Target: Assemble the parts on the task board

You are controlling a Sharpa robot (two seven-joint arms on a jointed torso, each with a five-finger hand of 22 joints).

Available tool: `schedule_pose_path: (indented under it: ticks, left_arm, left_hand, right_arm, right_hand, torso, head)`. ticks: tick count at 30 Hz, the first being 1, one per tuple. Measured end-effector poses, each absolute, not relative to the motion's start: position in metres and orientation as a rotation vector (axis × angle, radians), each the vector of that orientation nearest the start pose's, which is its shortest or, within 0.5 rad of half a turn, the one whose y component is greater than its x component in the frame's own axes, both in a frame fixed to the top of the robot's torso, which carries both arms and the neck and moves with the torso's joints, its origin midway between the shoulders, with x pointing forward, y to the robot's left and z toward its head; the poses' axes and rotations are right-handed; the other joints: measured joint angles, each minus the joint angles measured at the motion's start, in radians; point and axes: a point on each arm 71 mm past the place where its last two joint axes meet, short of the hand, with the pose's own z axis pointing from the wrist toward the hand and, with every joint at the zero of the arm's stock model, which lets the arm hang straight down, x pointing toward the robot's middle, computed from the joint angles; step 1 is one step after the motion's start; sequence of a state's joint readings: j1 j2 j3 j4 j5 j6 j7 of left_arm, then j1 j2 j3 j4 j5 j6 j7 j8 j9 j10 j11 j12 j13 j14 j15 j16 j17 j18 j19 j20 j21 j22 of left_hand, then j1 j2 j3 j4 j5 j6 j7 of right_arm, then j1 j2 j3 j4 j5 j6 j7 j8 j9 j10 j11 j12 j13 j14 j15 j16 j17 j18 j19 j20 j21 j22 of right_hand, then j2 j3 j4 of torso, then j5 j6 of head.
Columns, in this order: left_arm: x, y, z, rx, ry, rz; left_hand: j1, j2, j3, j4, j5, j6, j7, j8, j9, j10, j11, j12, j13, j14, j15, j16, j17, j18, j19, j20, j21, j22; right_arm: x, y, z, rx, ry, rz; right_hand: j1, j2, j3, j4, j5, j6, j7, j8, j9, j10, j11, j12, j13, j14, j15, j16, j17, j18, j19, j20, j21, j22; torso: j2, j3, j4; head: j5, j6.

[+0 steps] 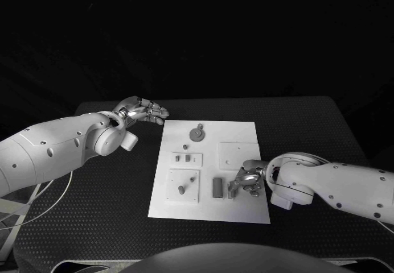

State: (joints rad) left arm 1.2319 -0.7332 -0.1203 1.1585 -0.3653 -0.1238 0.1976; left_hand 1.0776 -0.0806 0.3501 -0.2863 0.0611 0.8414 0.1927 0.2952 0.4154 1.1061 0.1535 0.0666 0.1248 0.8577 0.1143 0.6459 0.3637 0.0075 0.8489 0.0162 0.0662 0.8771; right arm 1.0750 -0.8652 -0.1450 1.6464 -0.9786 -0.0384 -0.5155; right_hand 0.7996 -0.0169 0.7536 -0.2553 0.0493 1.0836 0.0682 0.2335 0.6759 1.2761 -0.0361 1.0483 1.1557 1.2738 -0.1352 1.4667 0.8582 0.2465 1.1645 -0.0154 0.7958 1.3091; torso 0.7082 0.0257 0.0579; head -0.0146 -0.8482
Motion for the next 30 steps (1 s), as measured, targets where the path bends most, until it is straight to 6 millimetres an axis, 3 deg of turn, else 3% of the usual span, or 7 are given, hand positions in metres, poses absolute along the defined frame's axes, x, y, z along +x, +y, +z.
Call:
schedule_pose_path:
  ticks: [3, 13, 26, 30]
  left_arm:
    - [0.5403, 0.2552, -0.2194, -0.821, 1.746, -1.177]
    - [0.5402, 0.2551, -0.2195, -0.821, 1.748, -1.177]
    - [0.5402, 0.2552, -0.2196, -0.822, 1.749, -1.176]
    - [0.5401, 0.2551, -0.2196, -0.822, 1.75, -1.176]
  left_hand:
    - [0.0, 0.0, 0.0, 0.0, 0.0, 0.0, 0.0, 0.0, 0.0, 0.0, 0.0, 0.0, 0.0, 0.0, 0.0, 0.0, 0.0, 0.0, 0.0, 0.0, 0.0, 0.0]
    - [0.0, 0.0, 0.0, 0.0, 0.0, -0.004, 0.004, 0.0, 0.0, -0.002, 0.002, 0.0, -0.001, 0.0, 0.0, 0.0, 0.001, 0.0, 0.0, 0.0, 0.0, 0.0]
    - [0.0, 0.0, 0.0, 0.0, 0.0, -0.004, 0.004, 0.0, -0.001, -0.004, 0.004, 0.0, -0.001, 0.0, 0.0, 0.0, 0.002, 0.0, 0.0, 0.0, 0.0, -0.001]
    - [0.0, 0.0, 0.0, 0.0, 0.0, -0.004, 0.004, 0.0, -0.001, -0.004, 0.004, 0.0, -0.001, 0.0, 0.0, 0.0, 0.002, 0.0, 0.0, 0.0, 0.0, -0.001]
  right_arm:
    - [0.4005, -0.1959, -0.3011, 0.329, 2.466, 0.508]
    - [0.4005, -0.1956, -0.3011, 0.323, 2.471, 0.511]
    - [0.4, -0.1957, -0.3015, 0.325, 2.477, 0.512]
    - [0.3998, -0.1959, -0.3019, 0.328, 2.478, 0.512]
  right_hand:
    - [-0.002, 0.015, 0.0, -0.014, -0.003, 0.004, 0.003, -0.001, -0.001, 0.004, -0.004, 0.0, 0.0, 0.001, 0.001, 0.0, 0.002, 0.0, -0.001, 0.001, 0.0, 0.0]
    - [0.0, 0.024, -0.001, -0.018, -0.008, 0.005, 0.002, -0.001, -0.001, 0.004, -0.004, 0.0, 0.0, 0.002, 0.002, 0.0, 0.003, -0.004, -0.002, 0.001, 0.0, 0.0]
    - [-0.001, 0.023, -0.003, -0.022, -0.004, 0.005, 0.002, -0.001, -0.001, 0.003, -0.003, 0.0, 0.0, -0.003, 0.001, 0.0, -0.001, 0.002, -0.002, 0.002, 0.0, 0.0]
    - [-0.028, -0.011, -0.01, -0.015, 0.004, 0.005, 0.002, -0.001, -0.002, 0.003, -0.003, 0.0, -0.001, -0.003, 0.002, 0.0, -0.002, 0.002, -0.002, 0.002, 0.0, 0.0]
  torso:
    - [0.0, 0.0001, 0.0]
    - [0.0, 0.0001, 0.0002]
    - [0.0, -0.0003, 0.0009]
    - [0.0, -0.0003, 0.0006]
  head:
    - [0.0, 0.0]
    - [-0.001, -0.001]
    - [0.0, -0.001]
    - [0.001, -0.001]
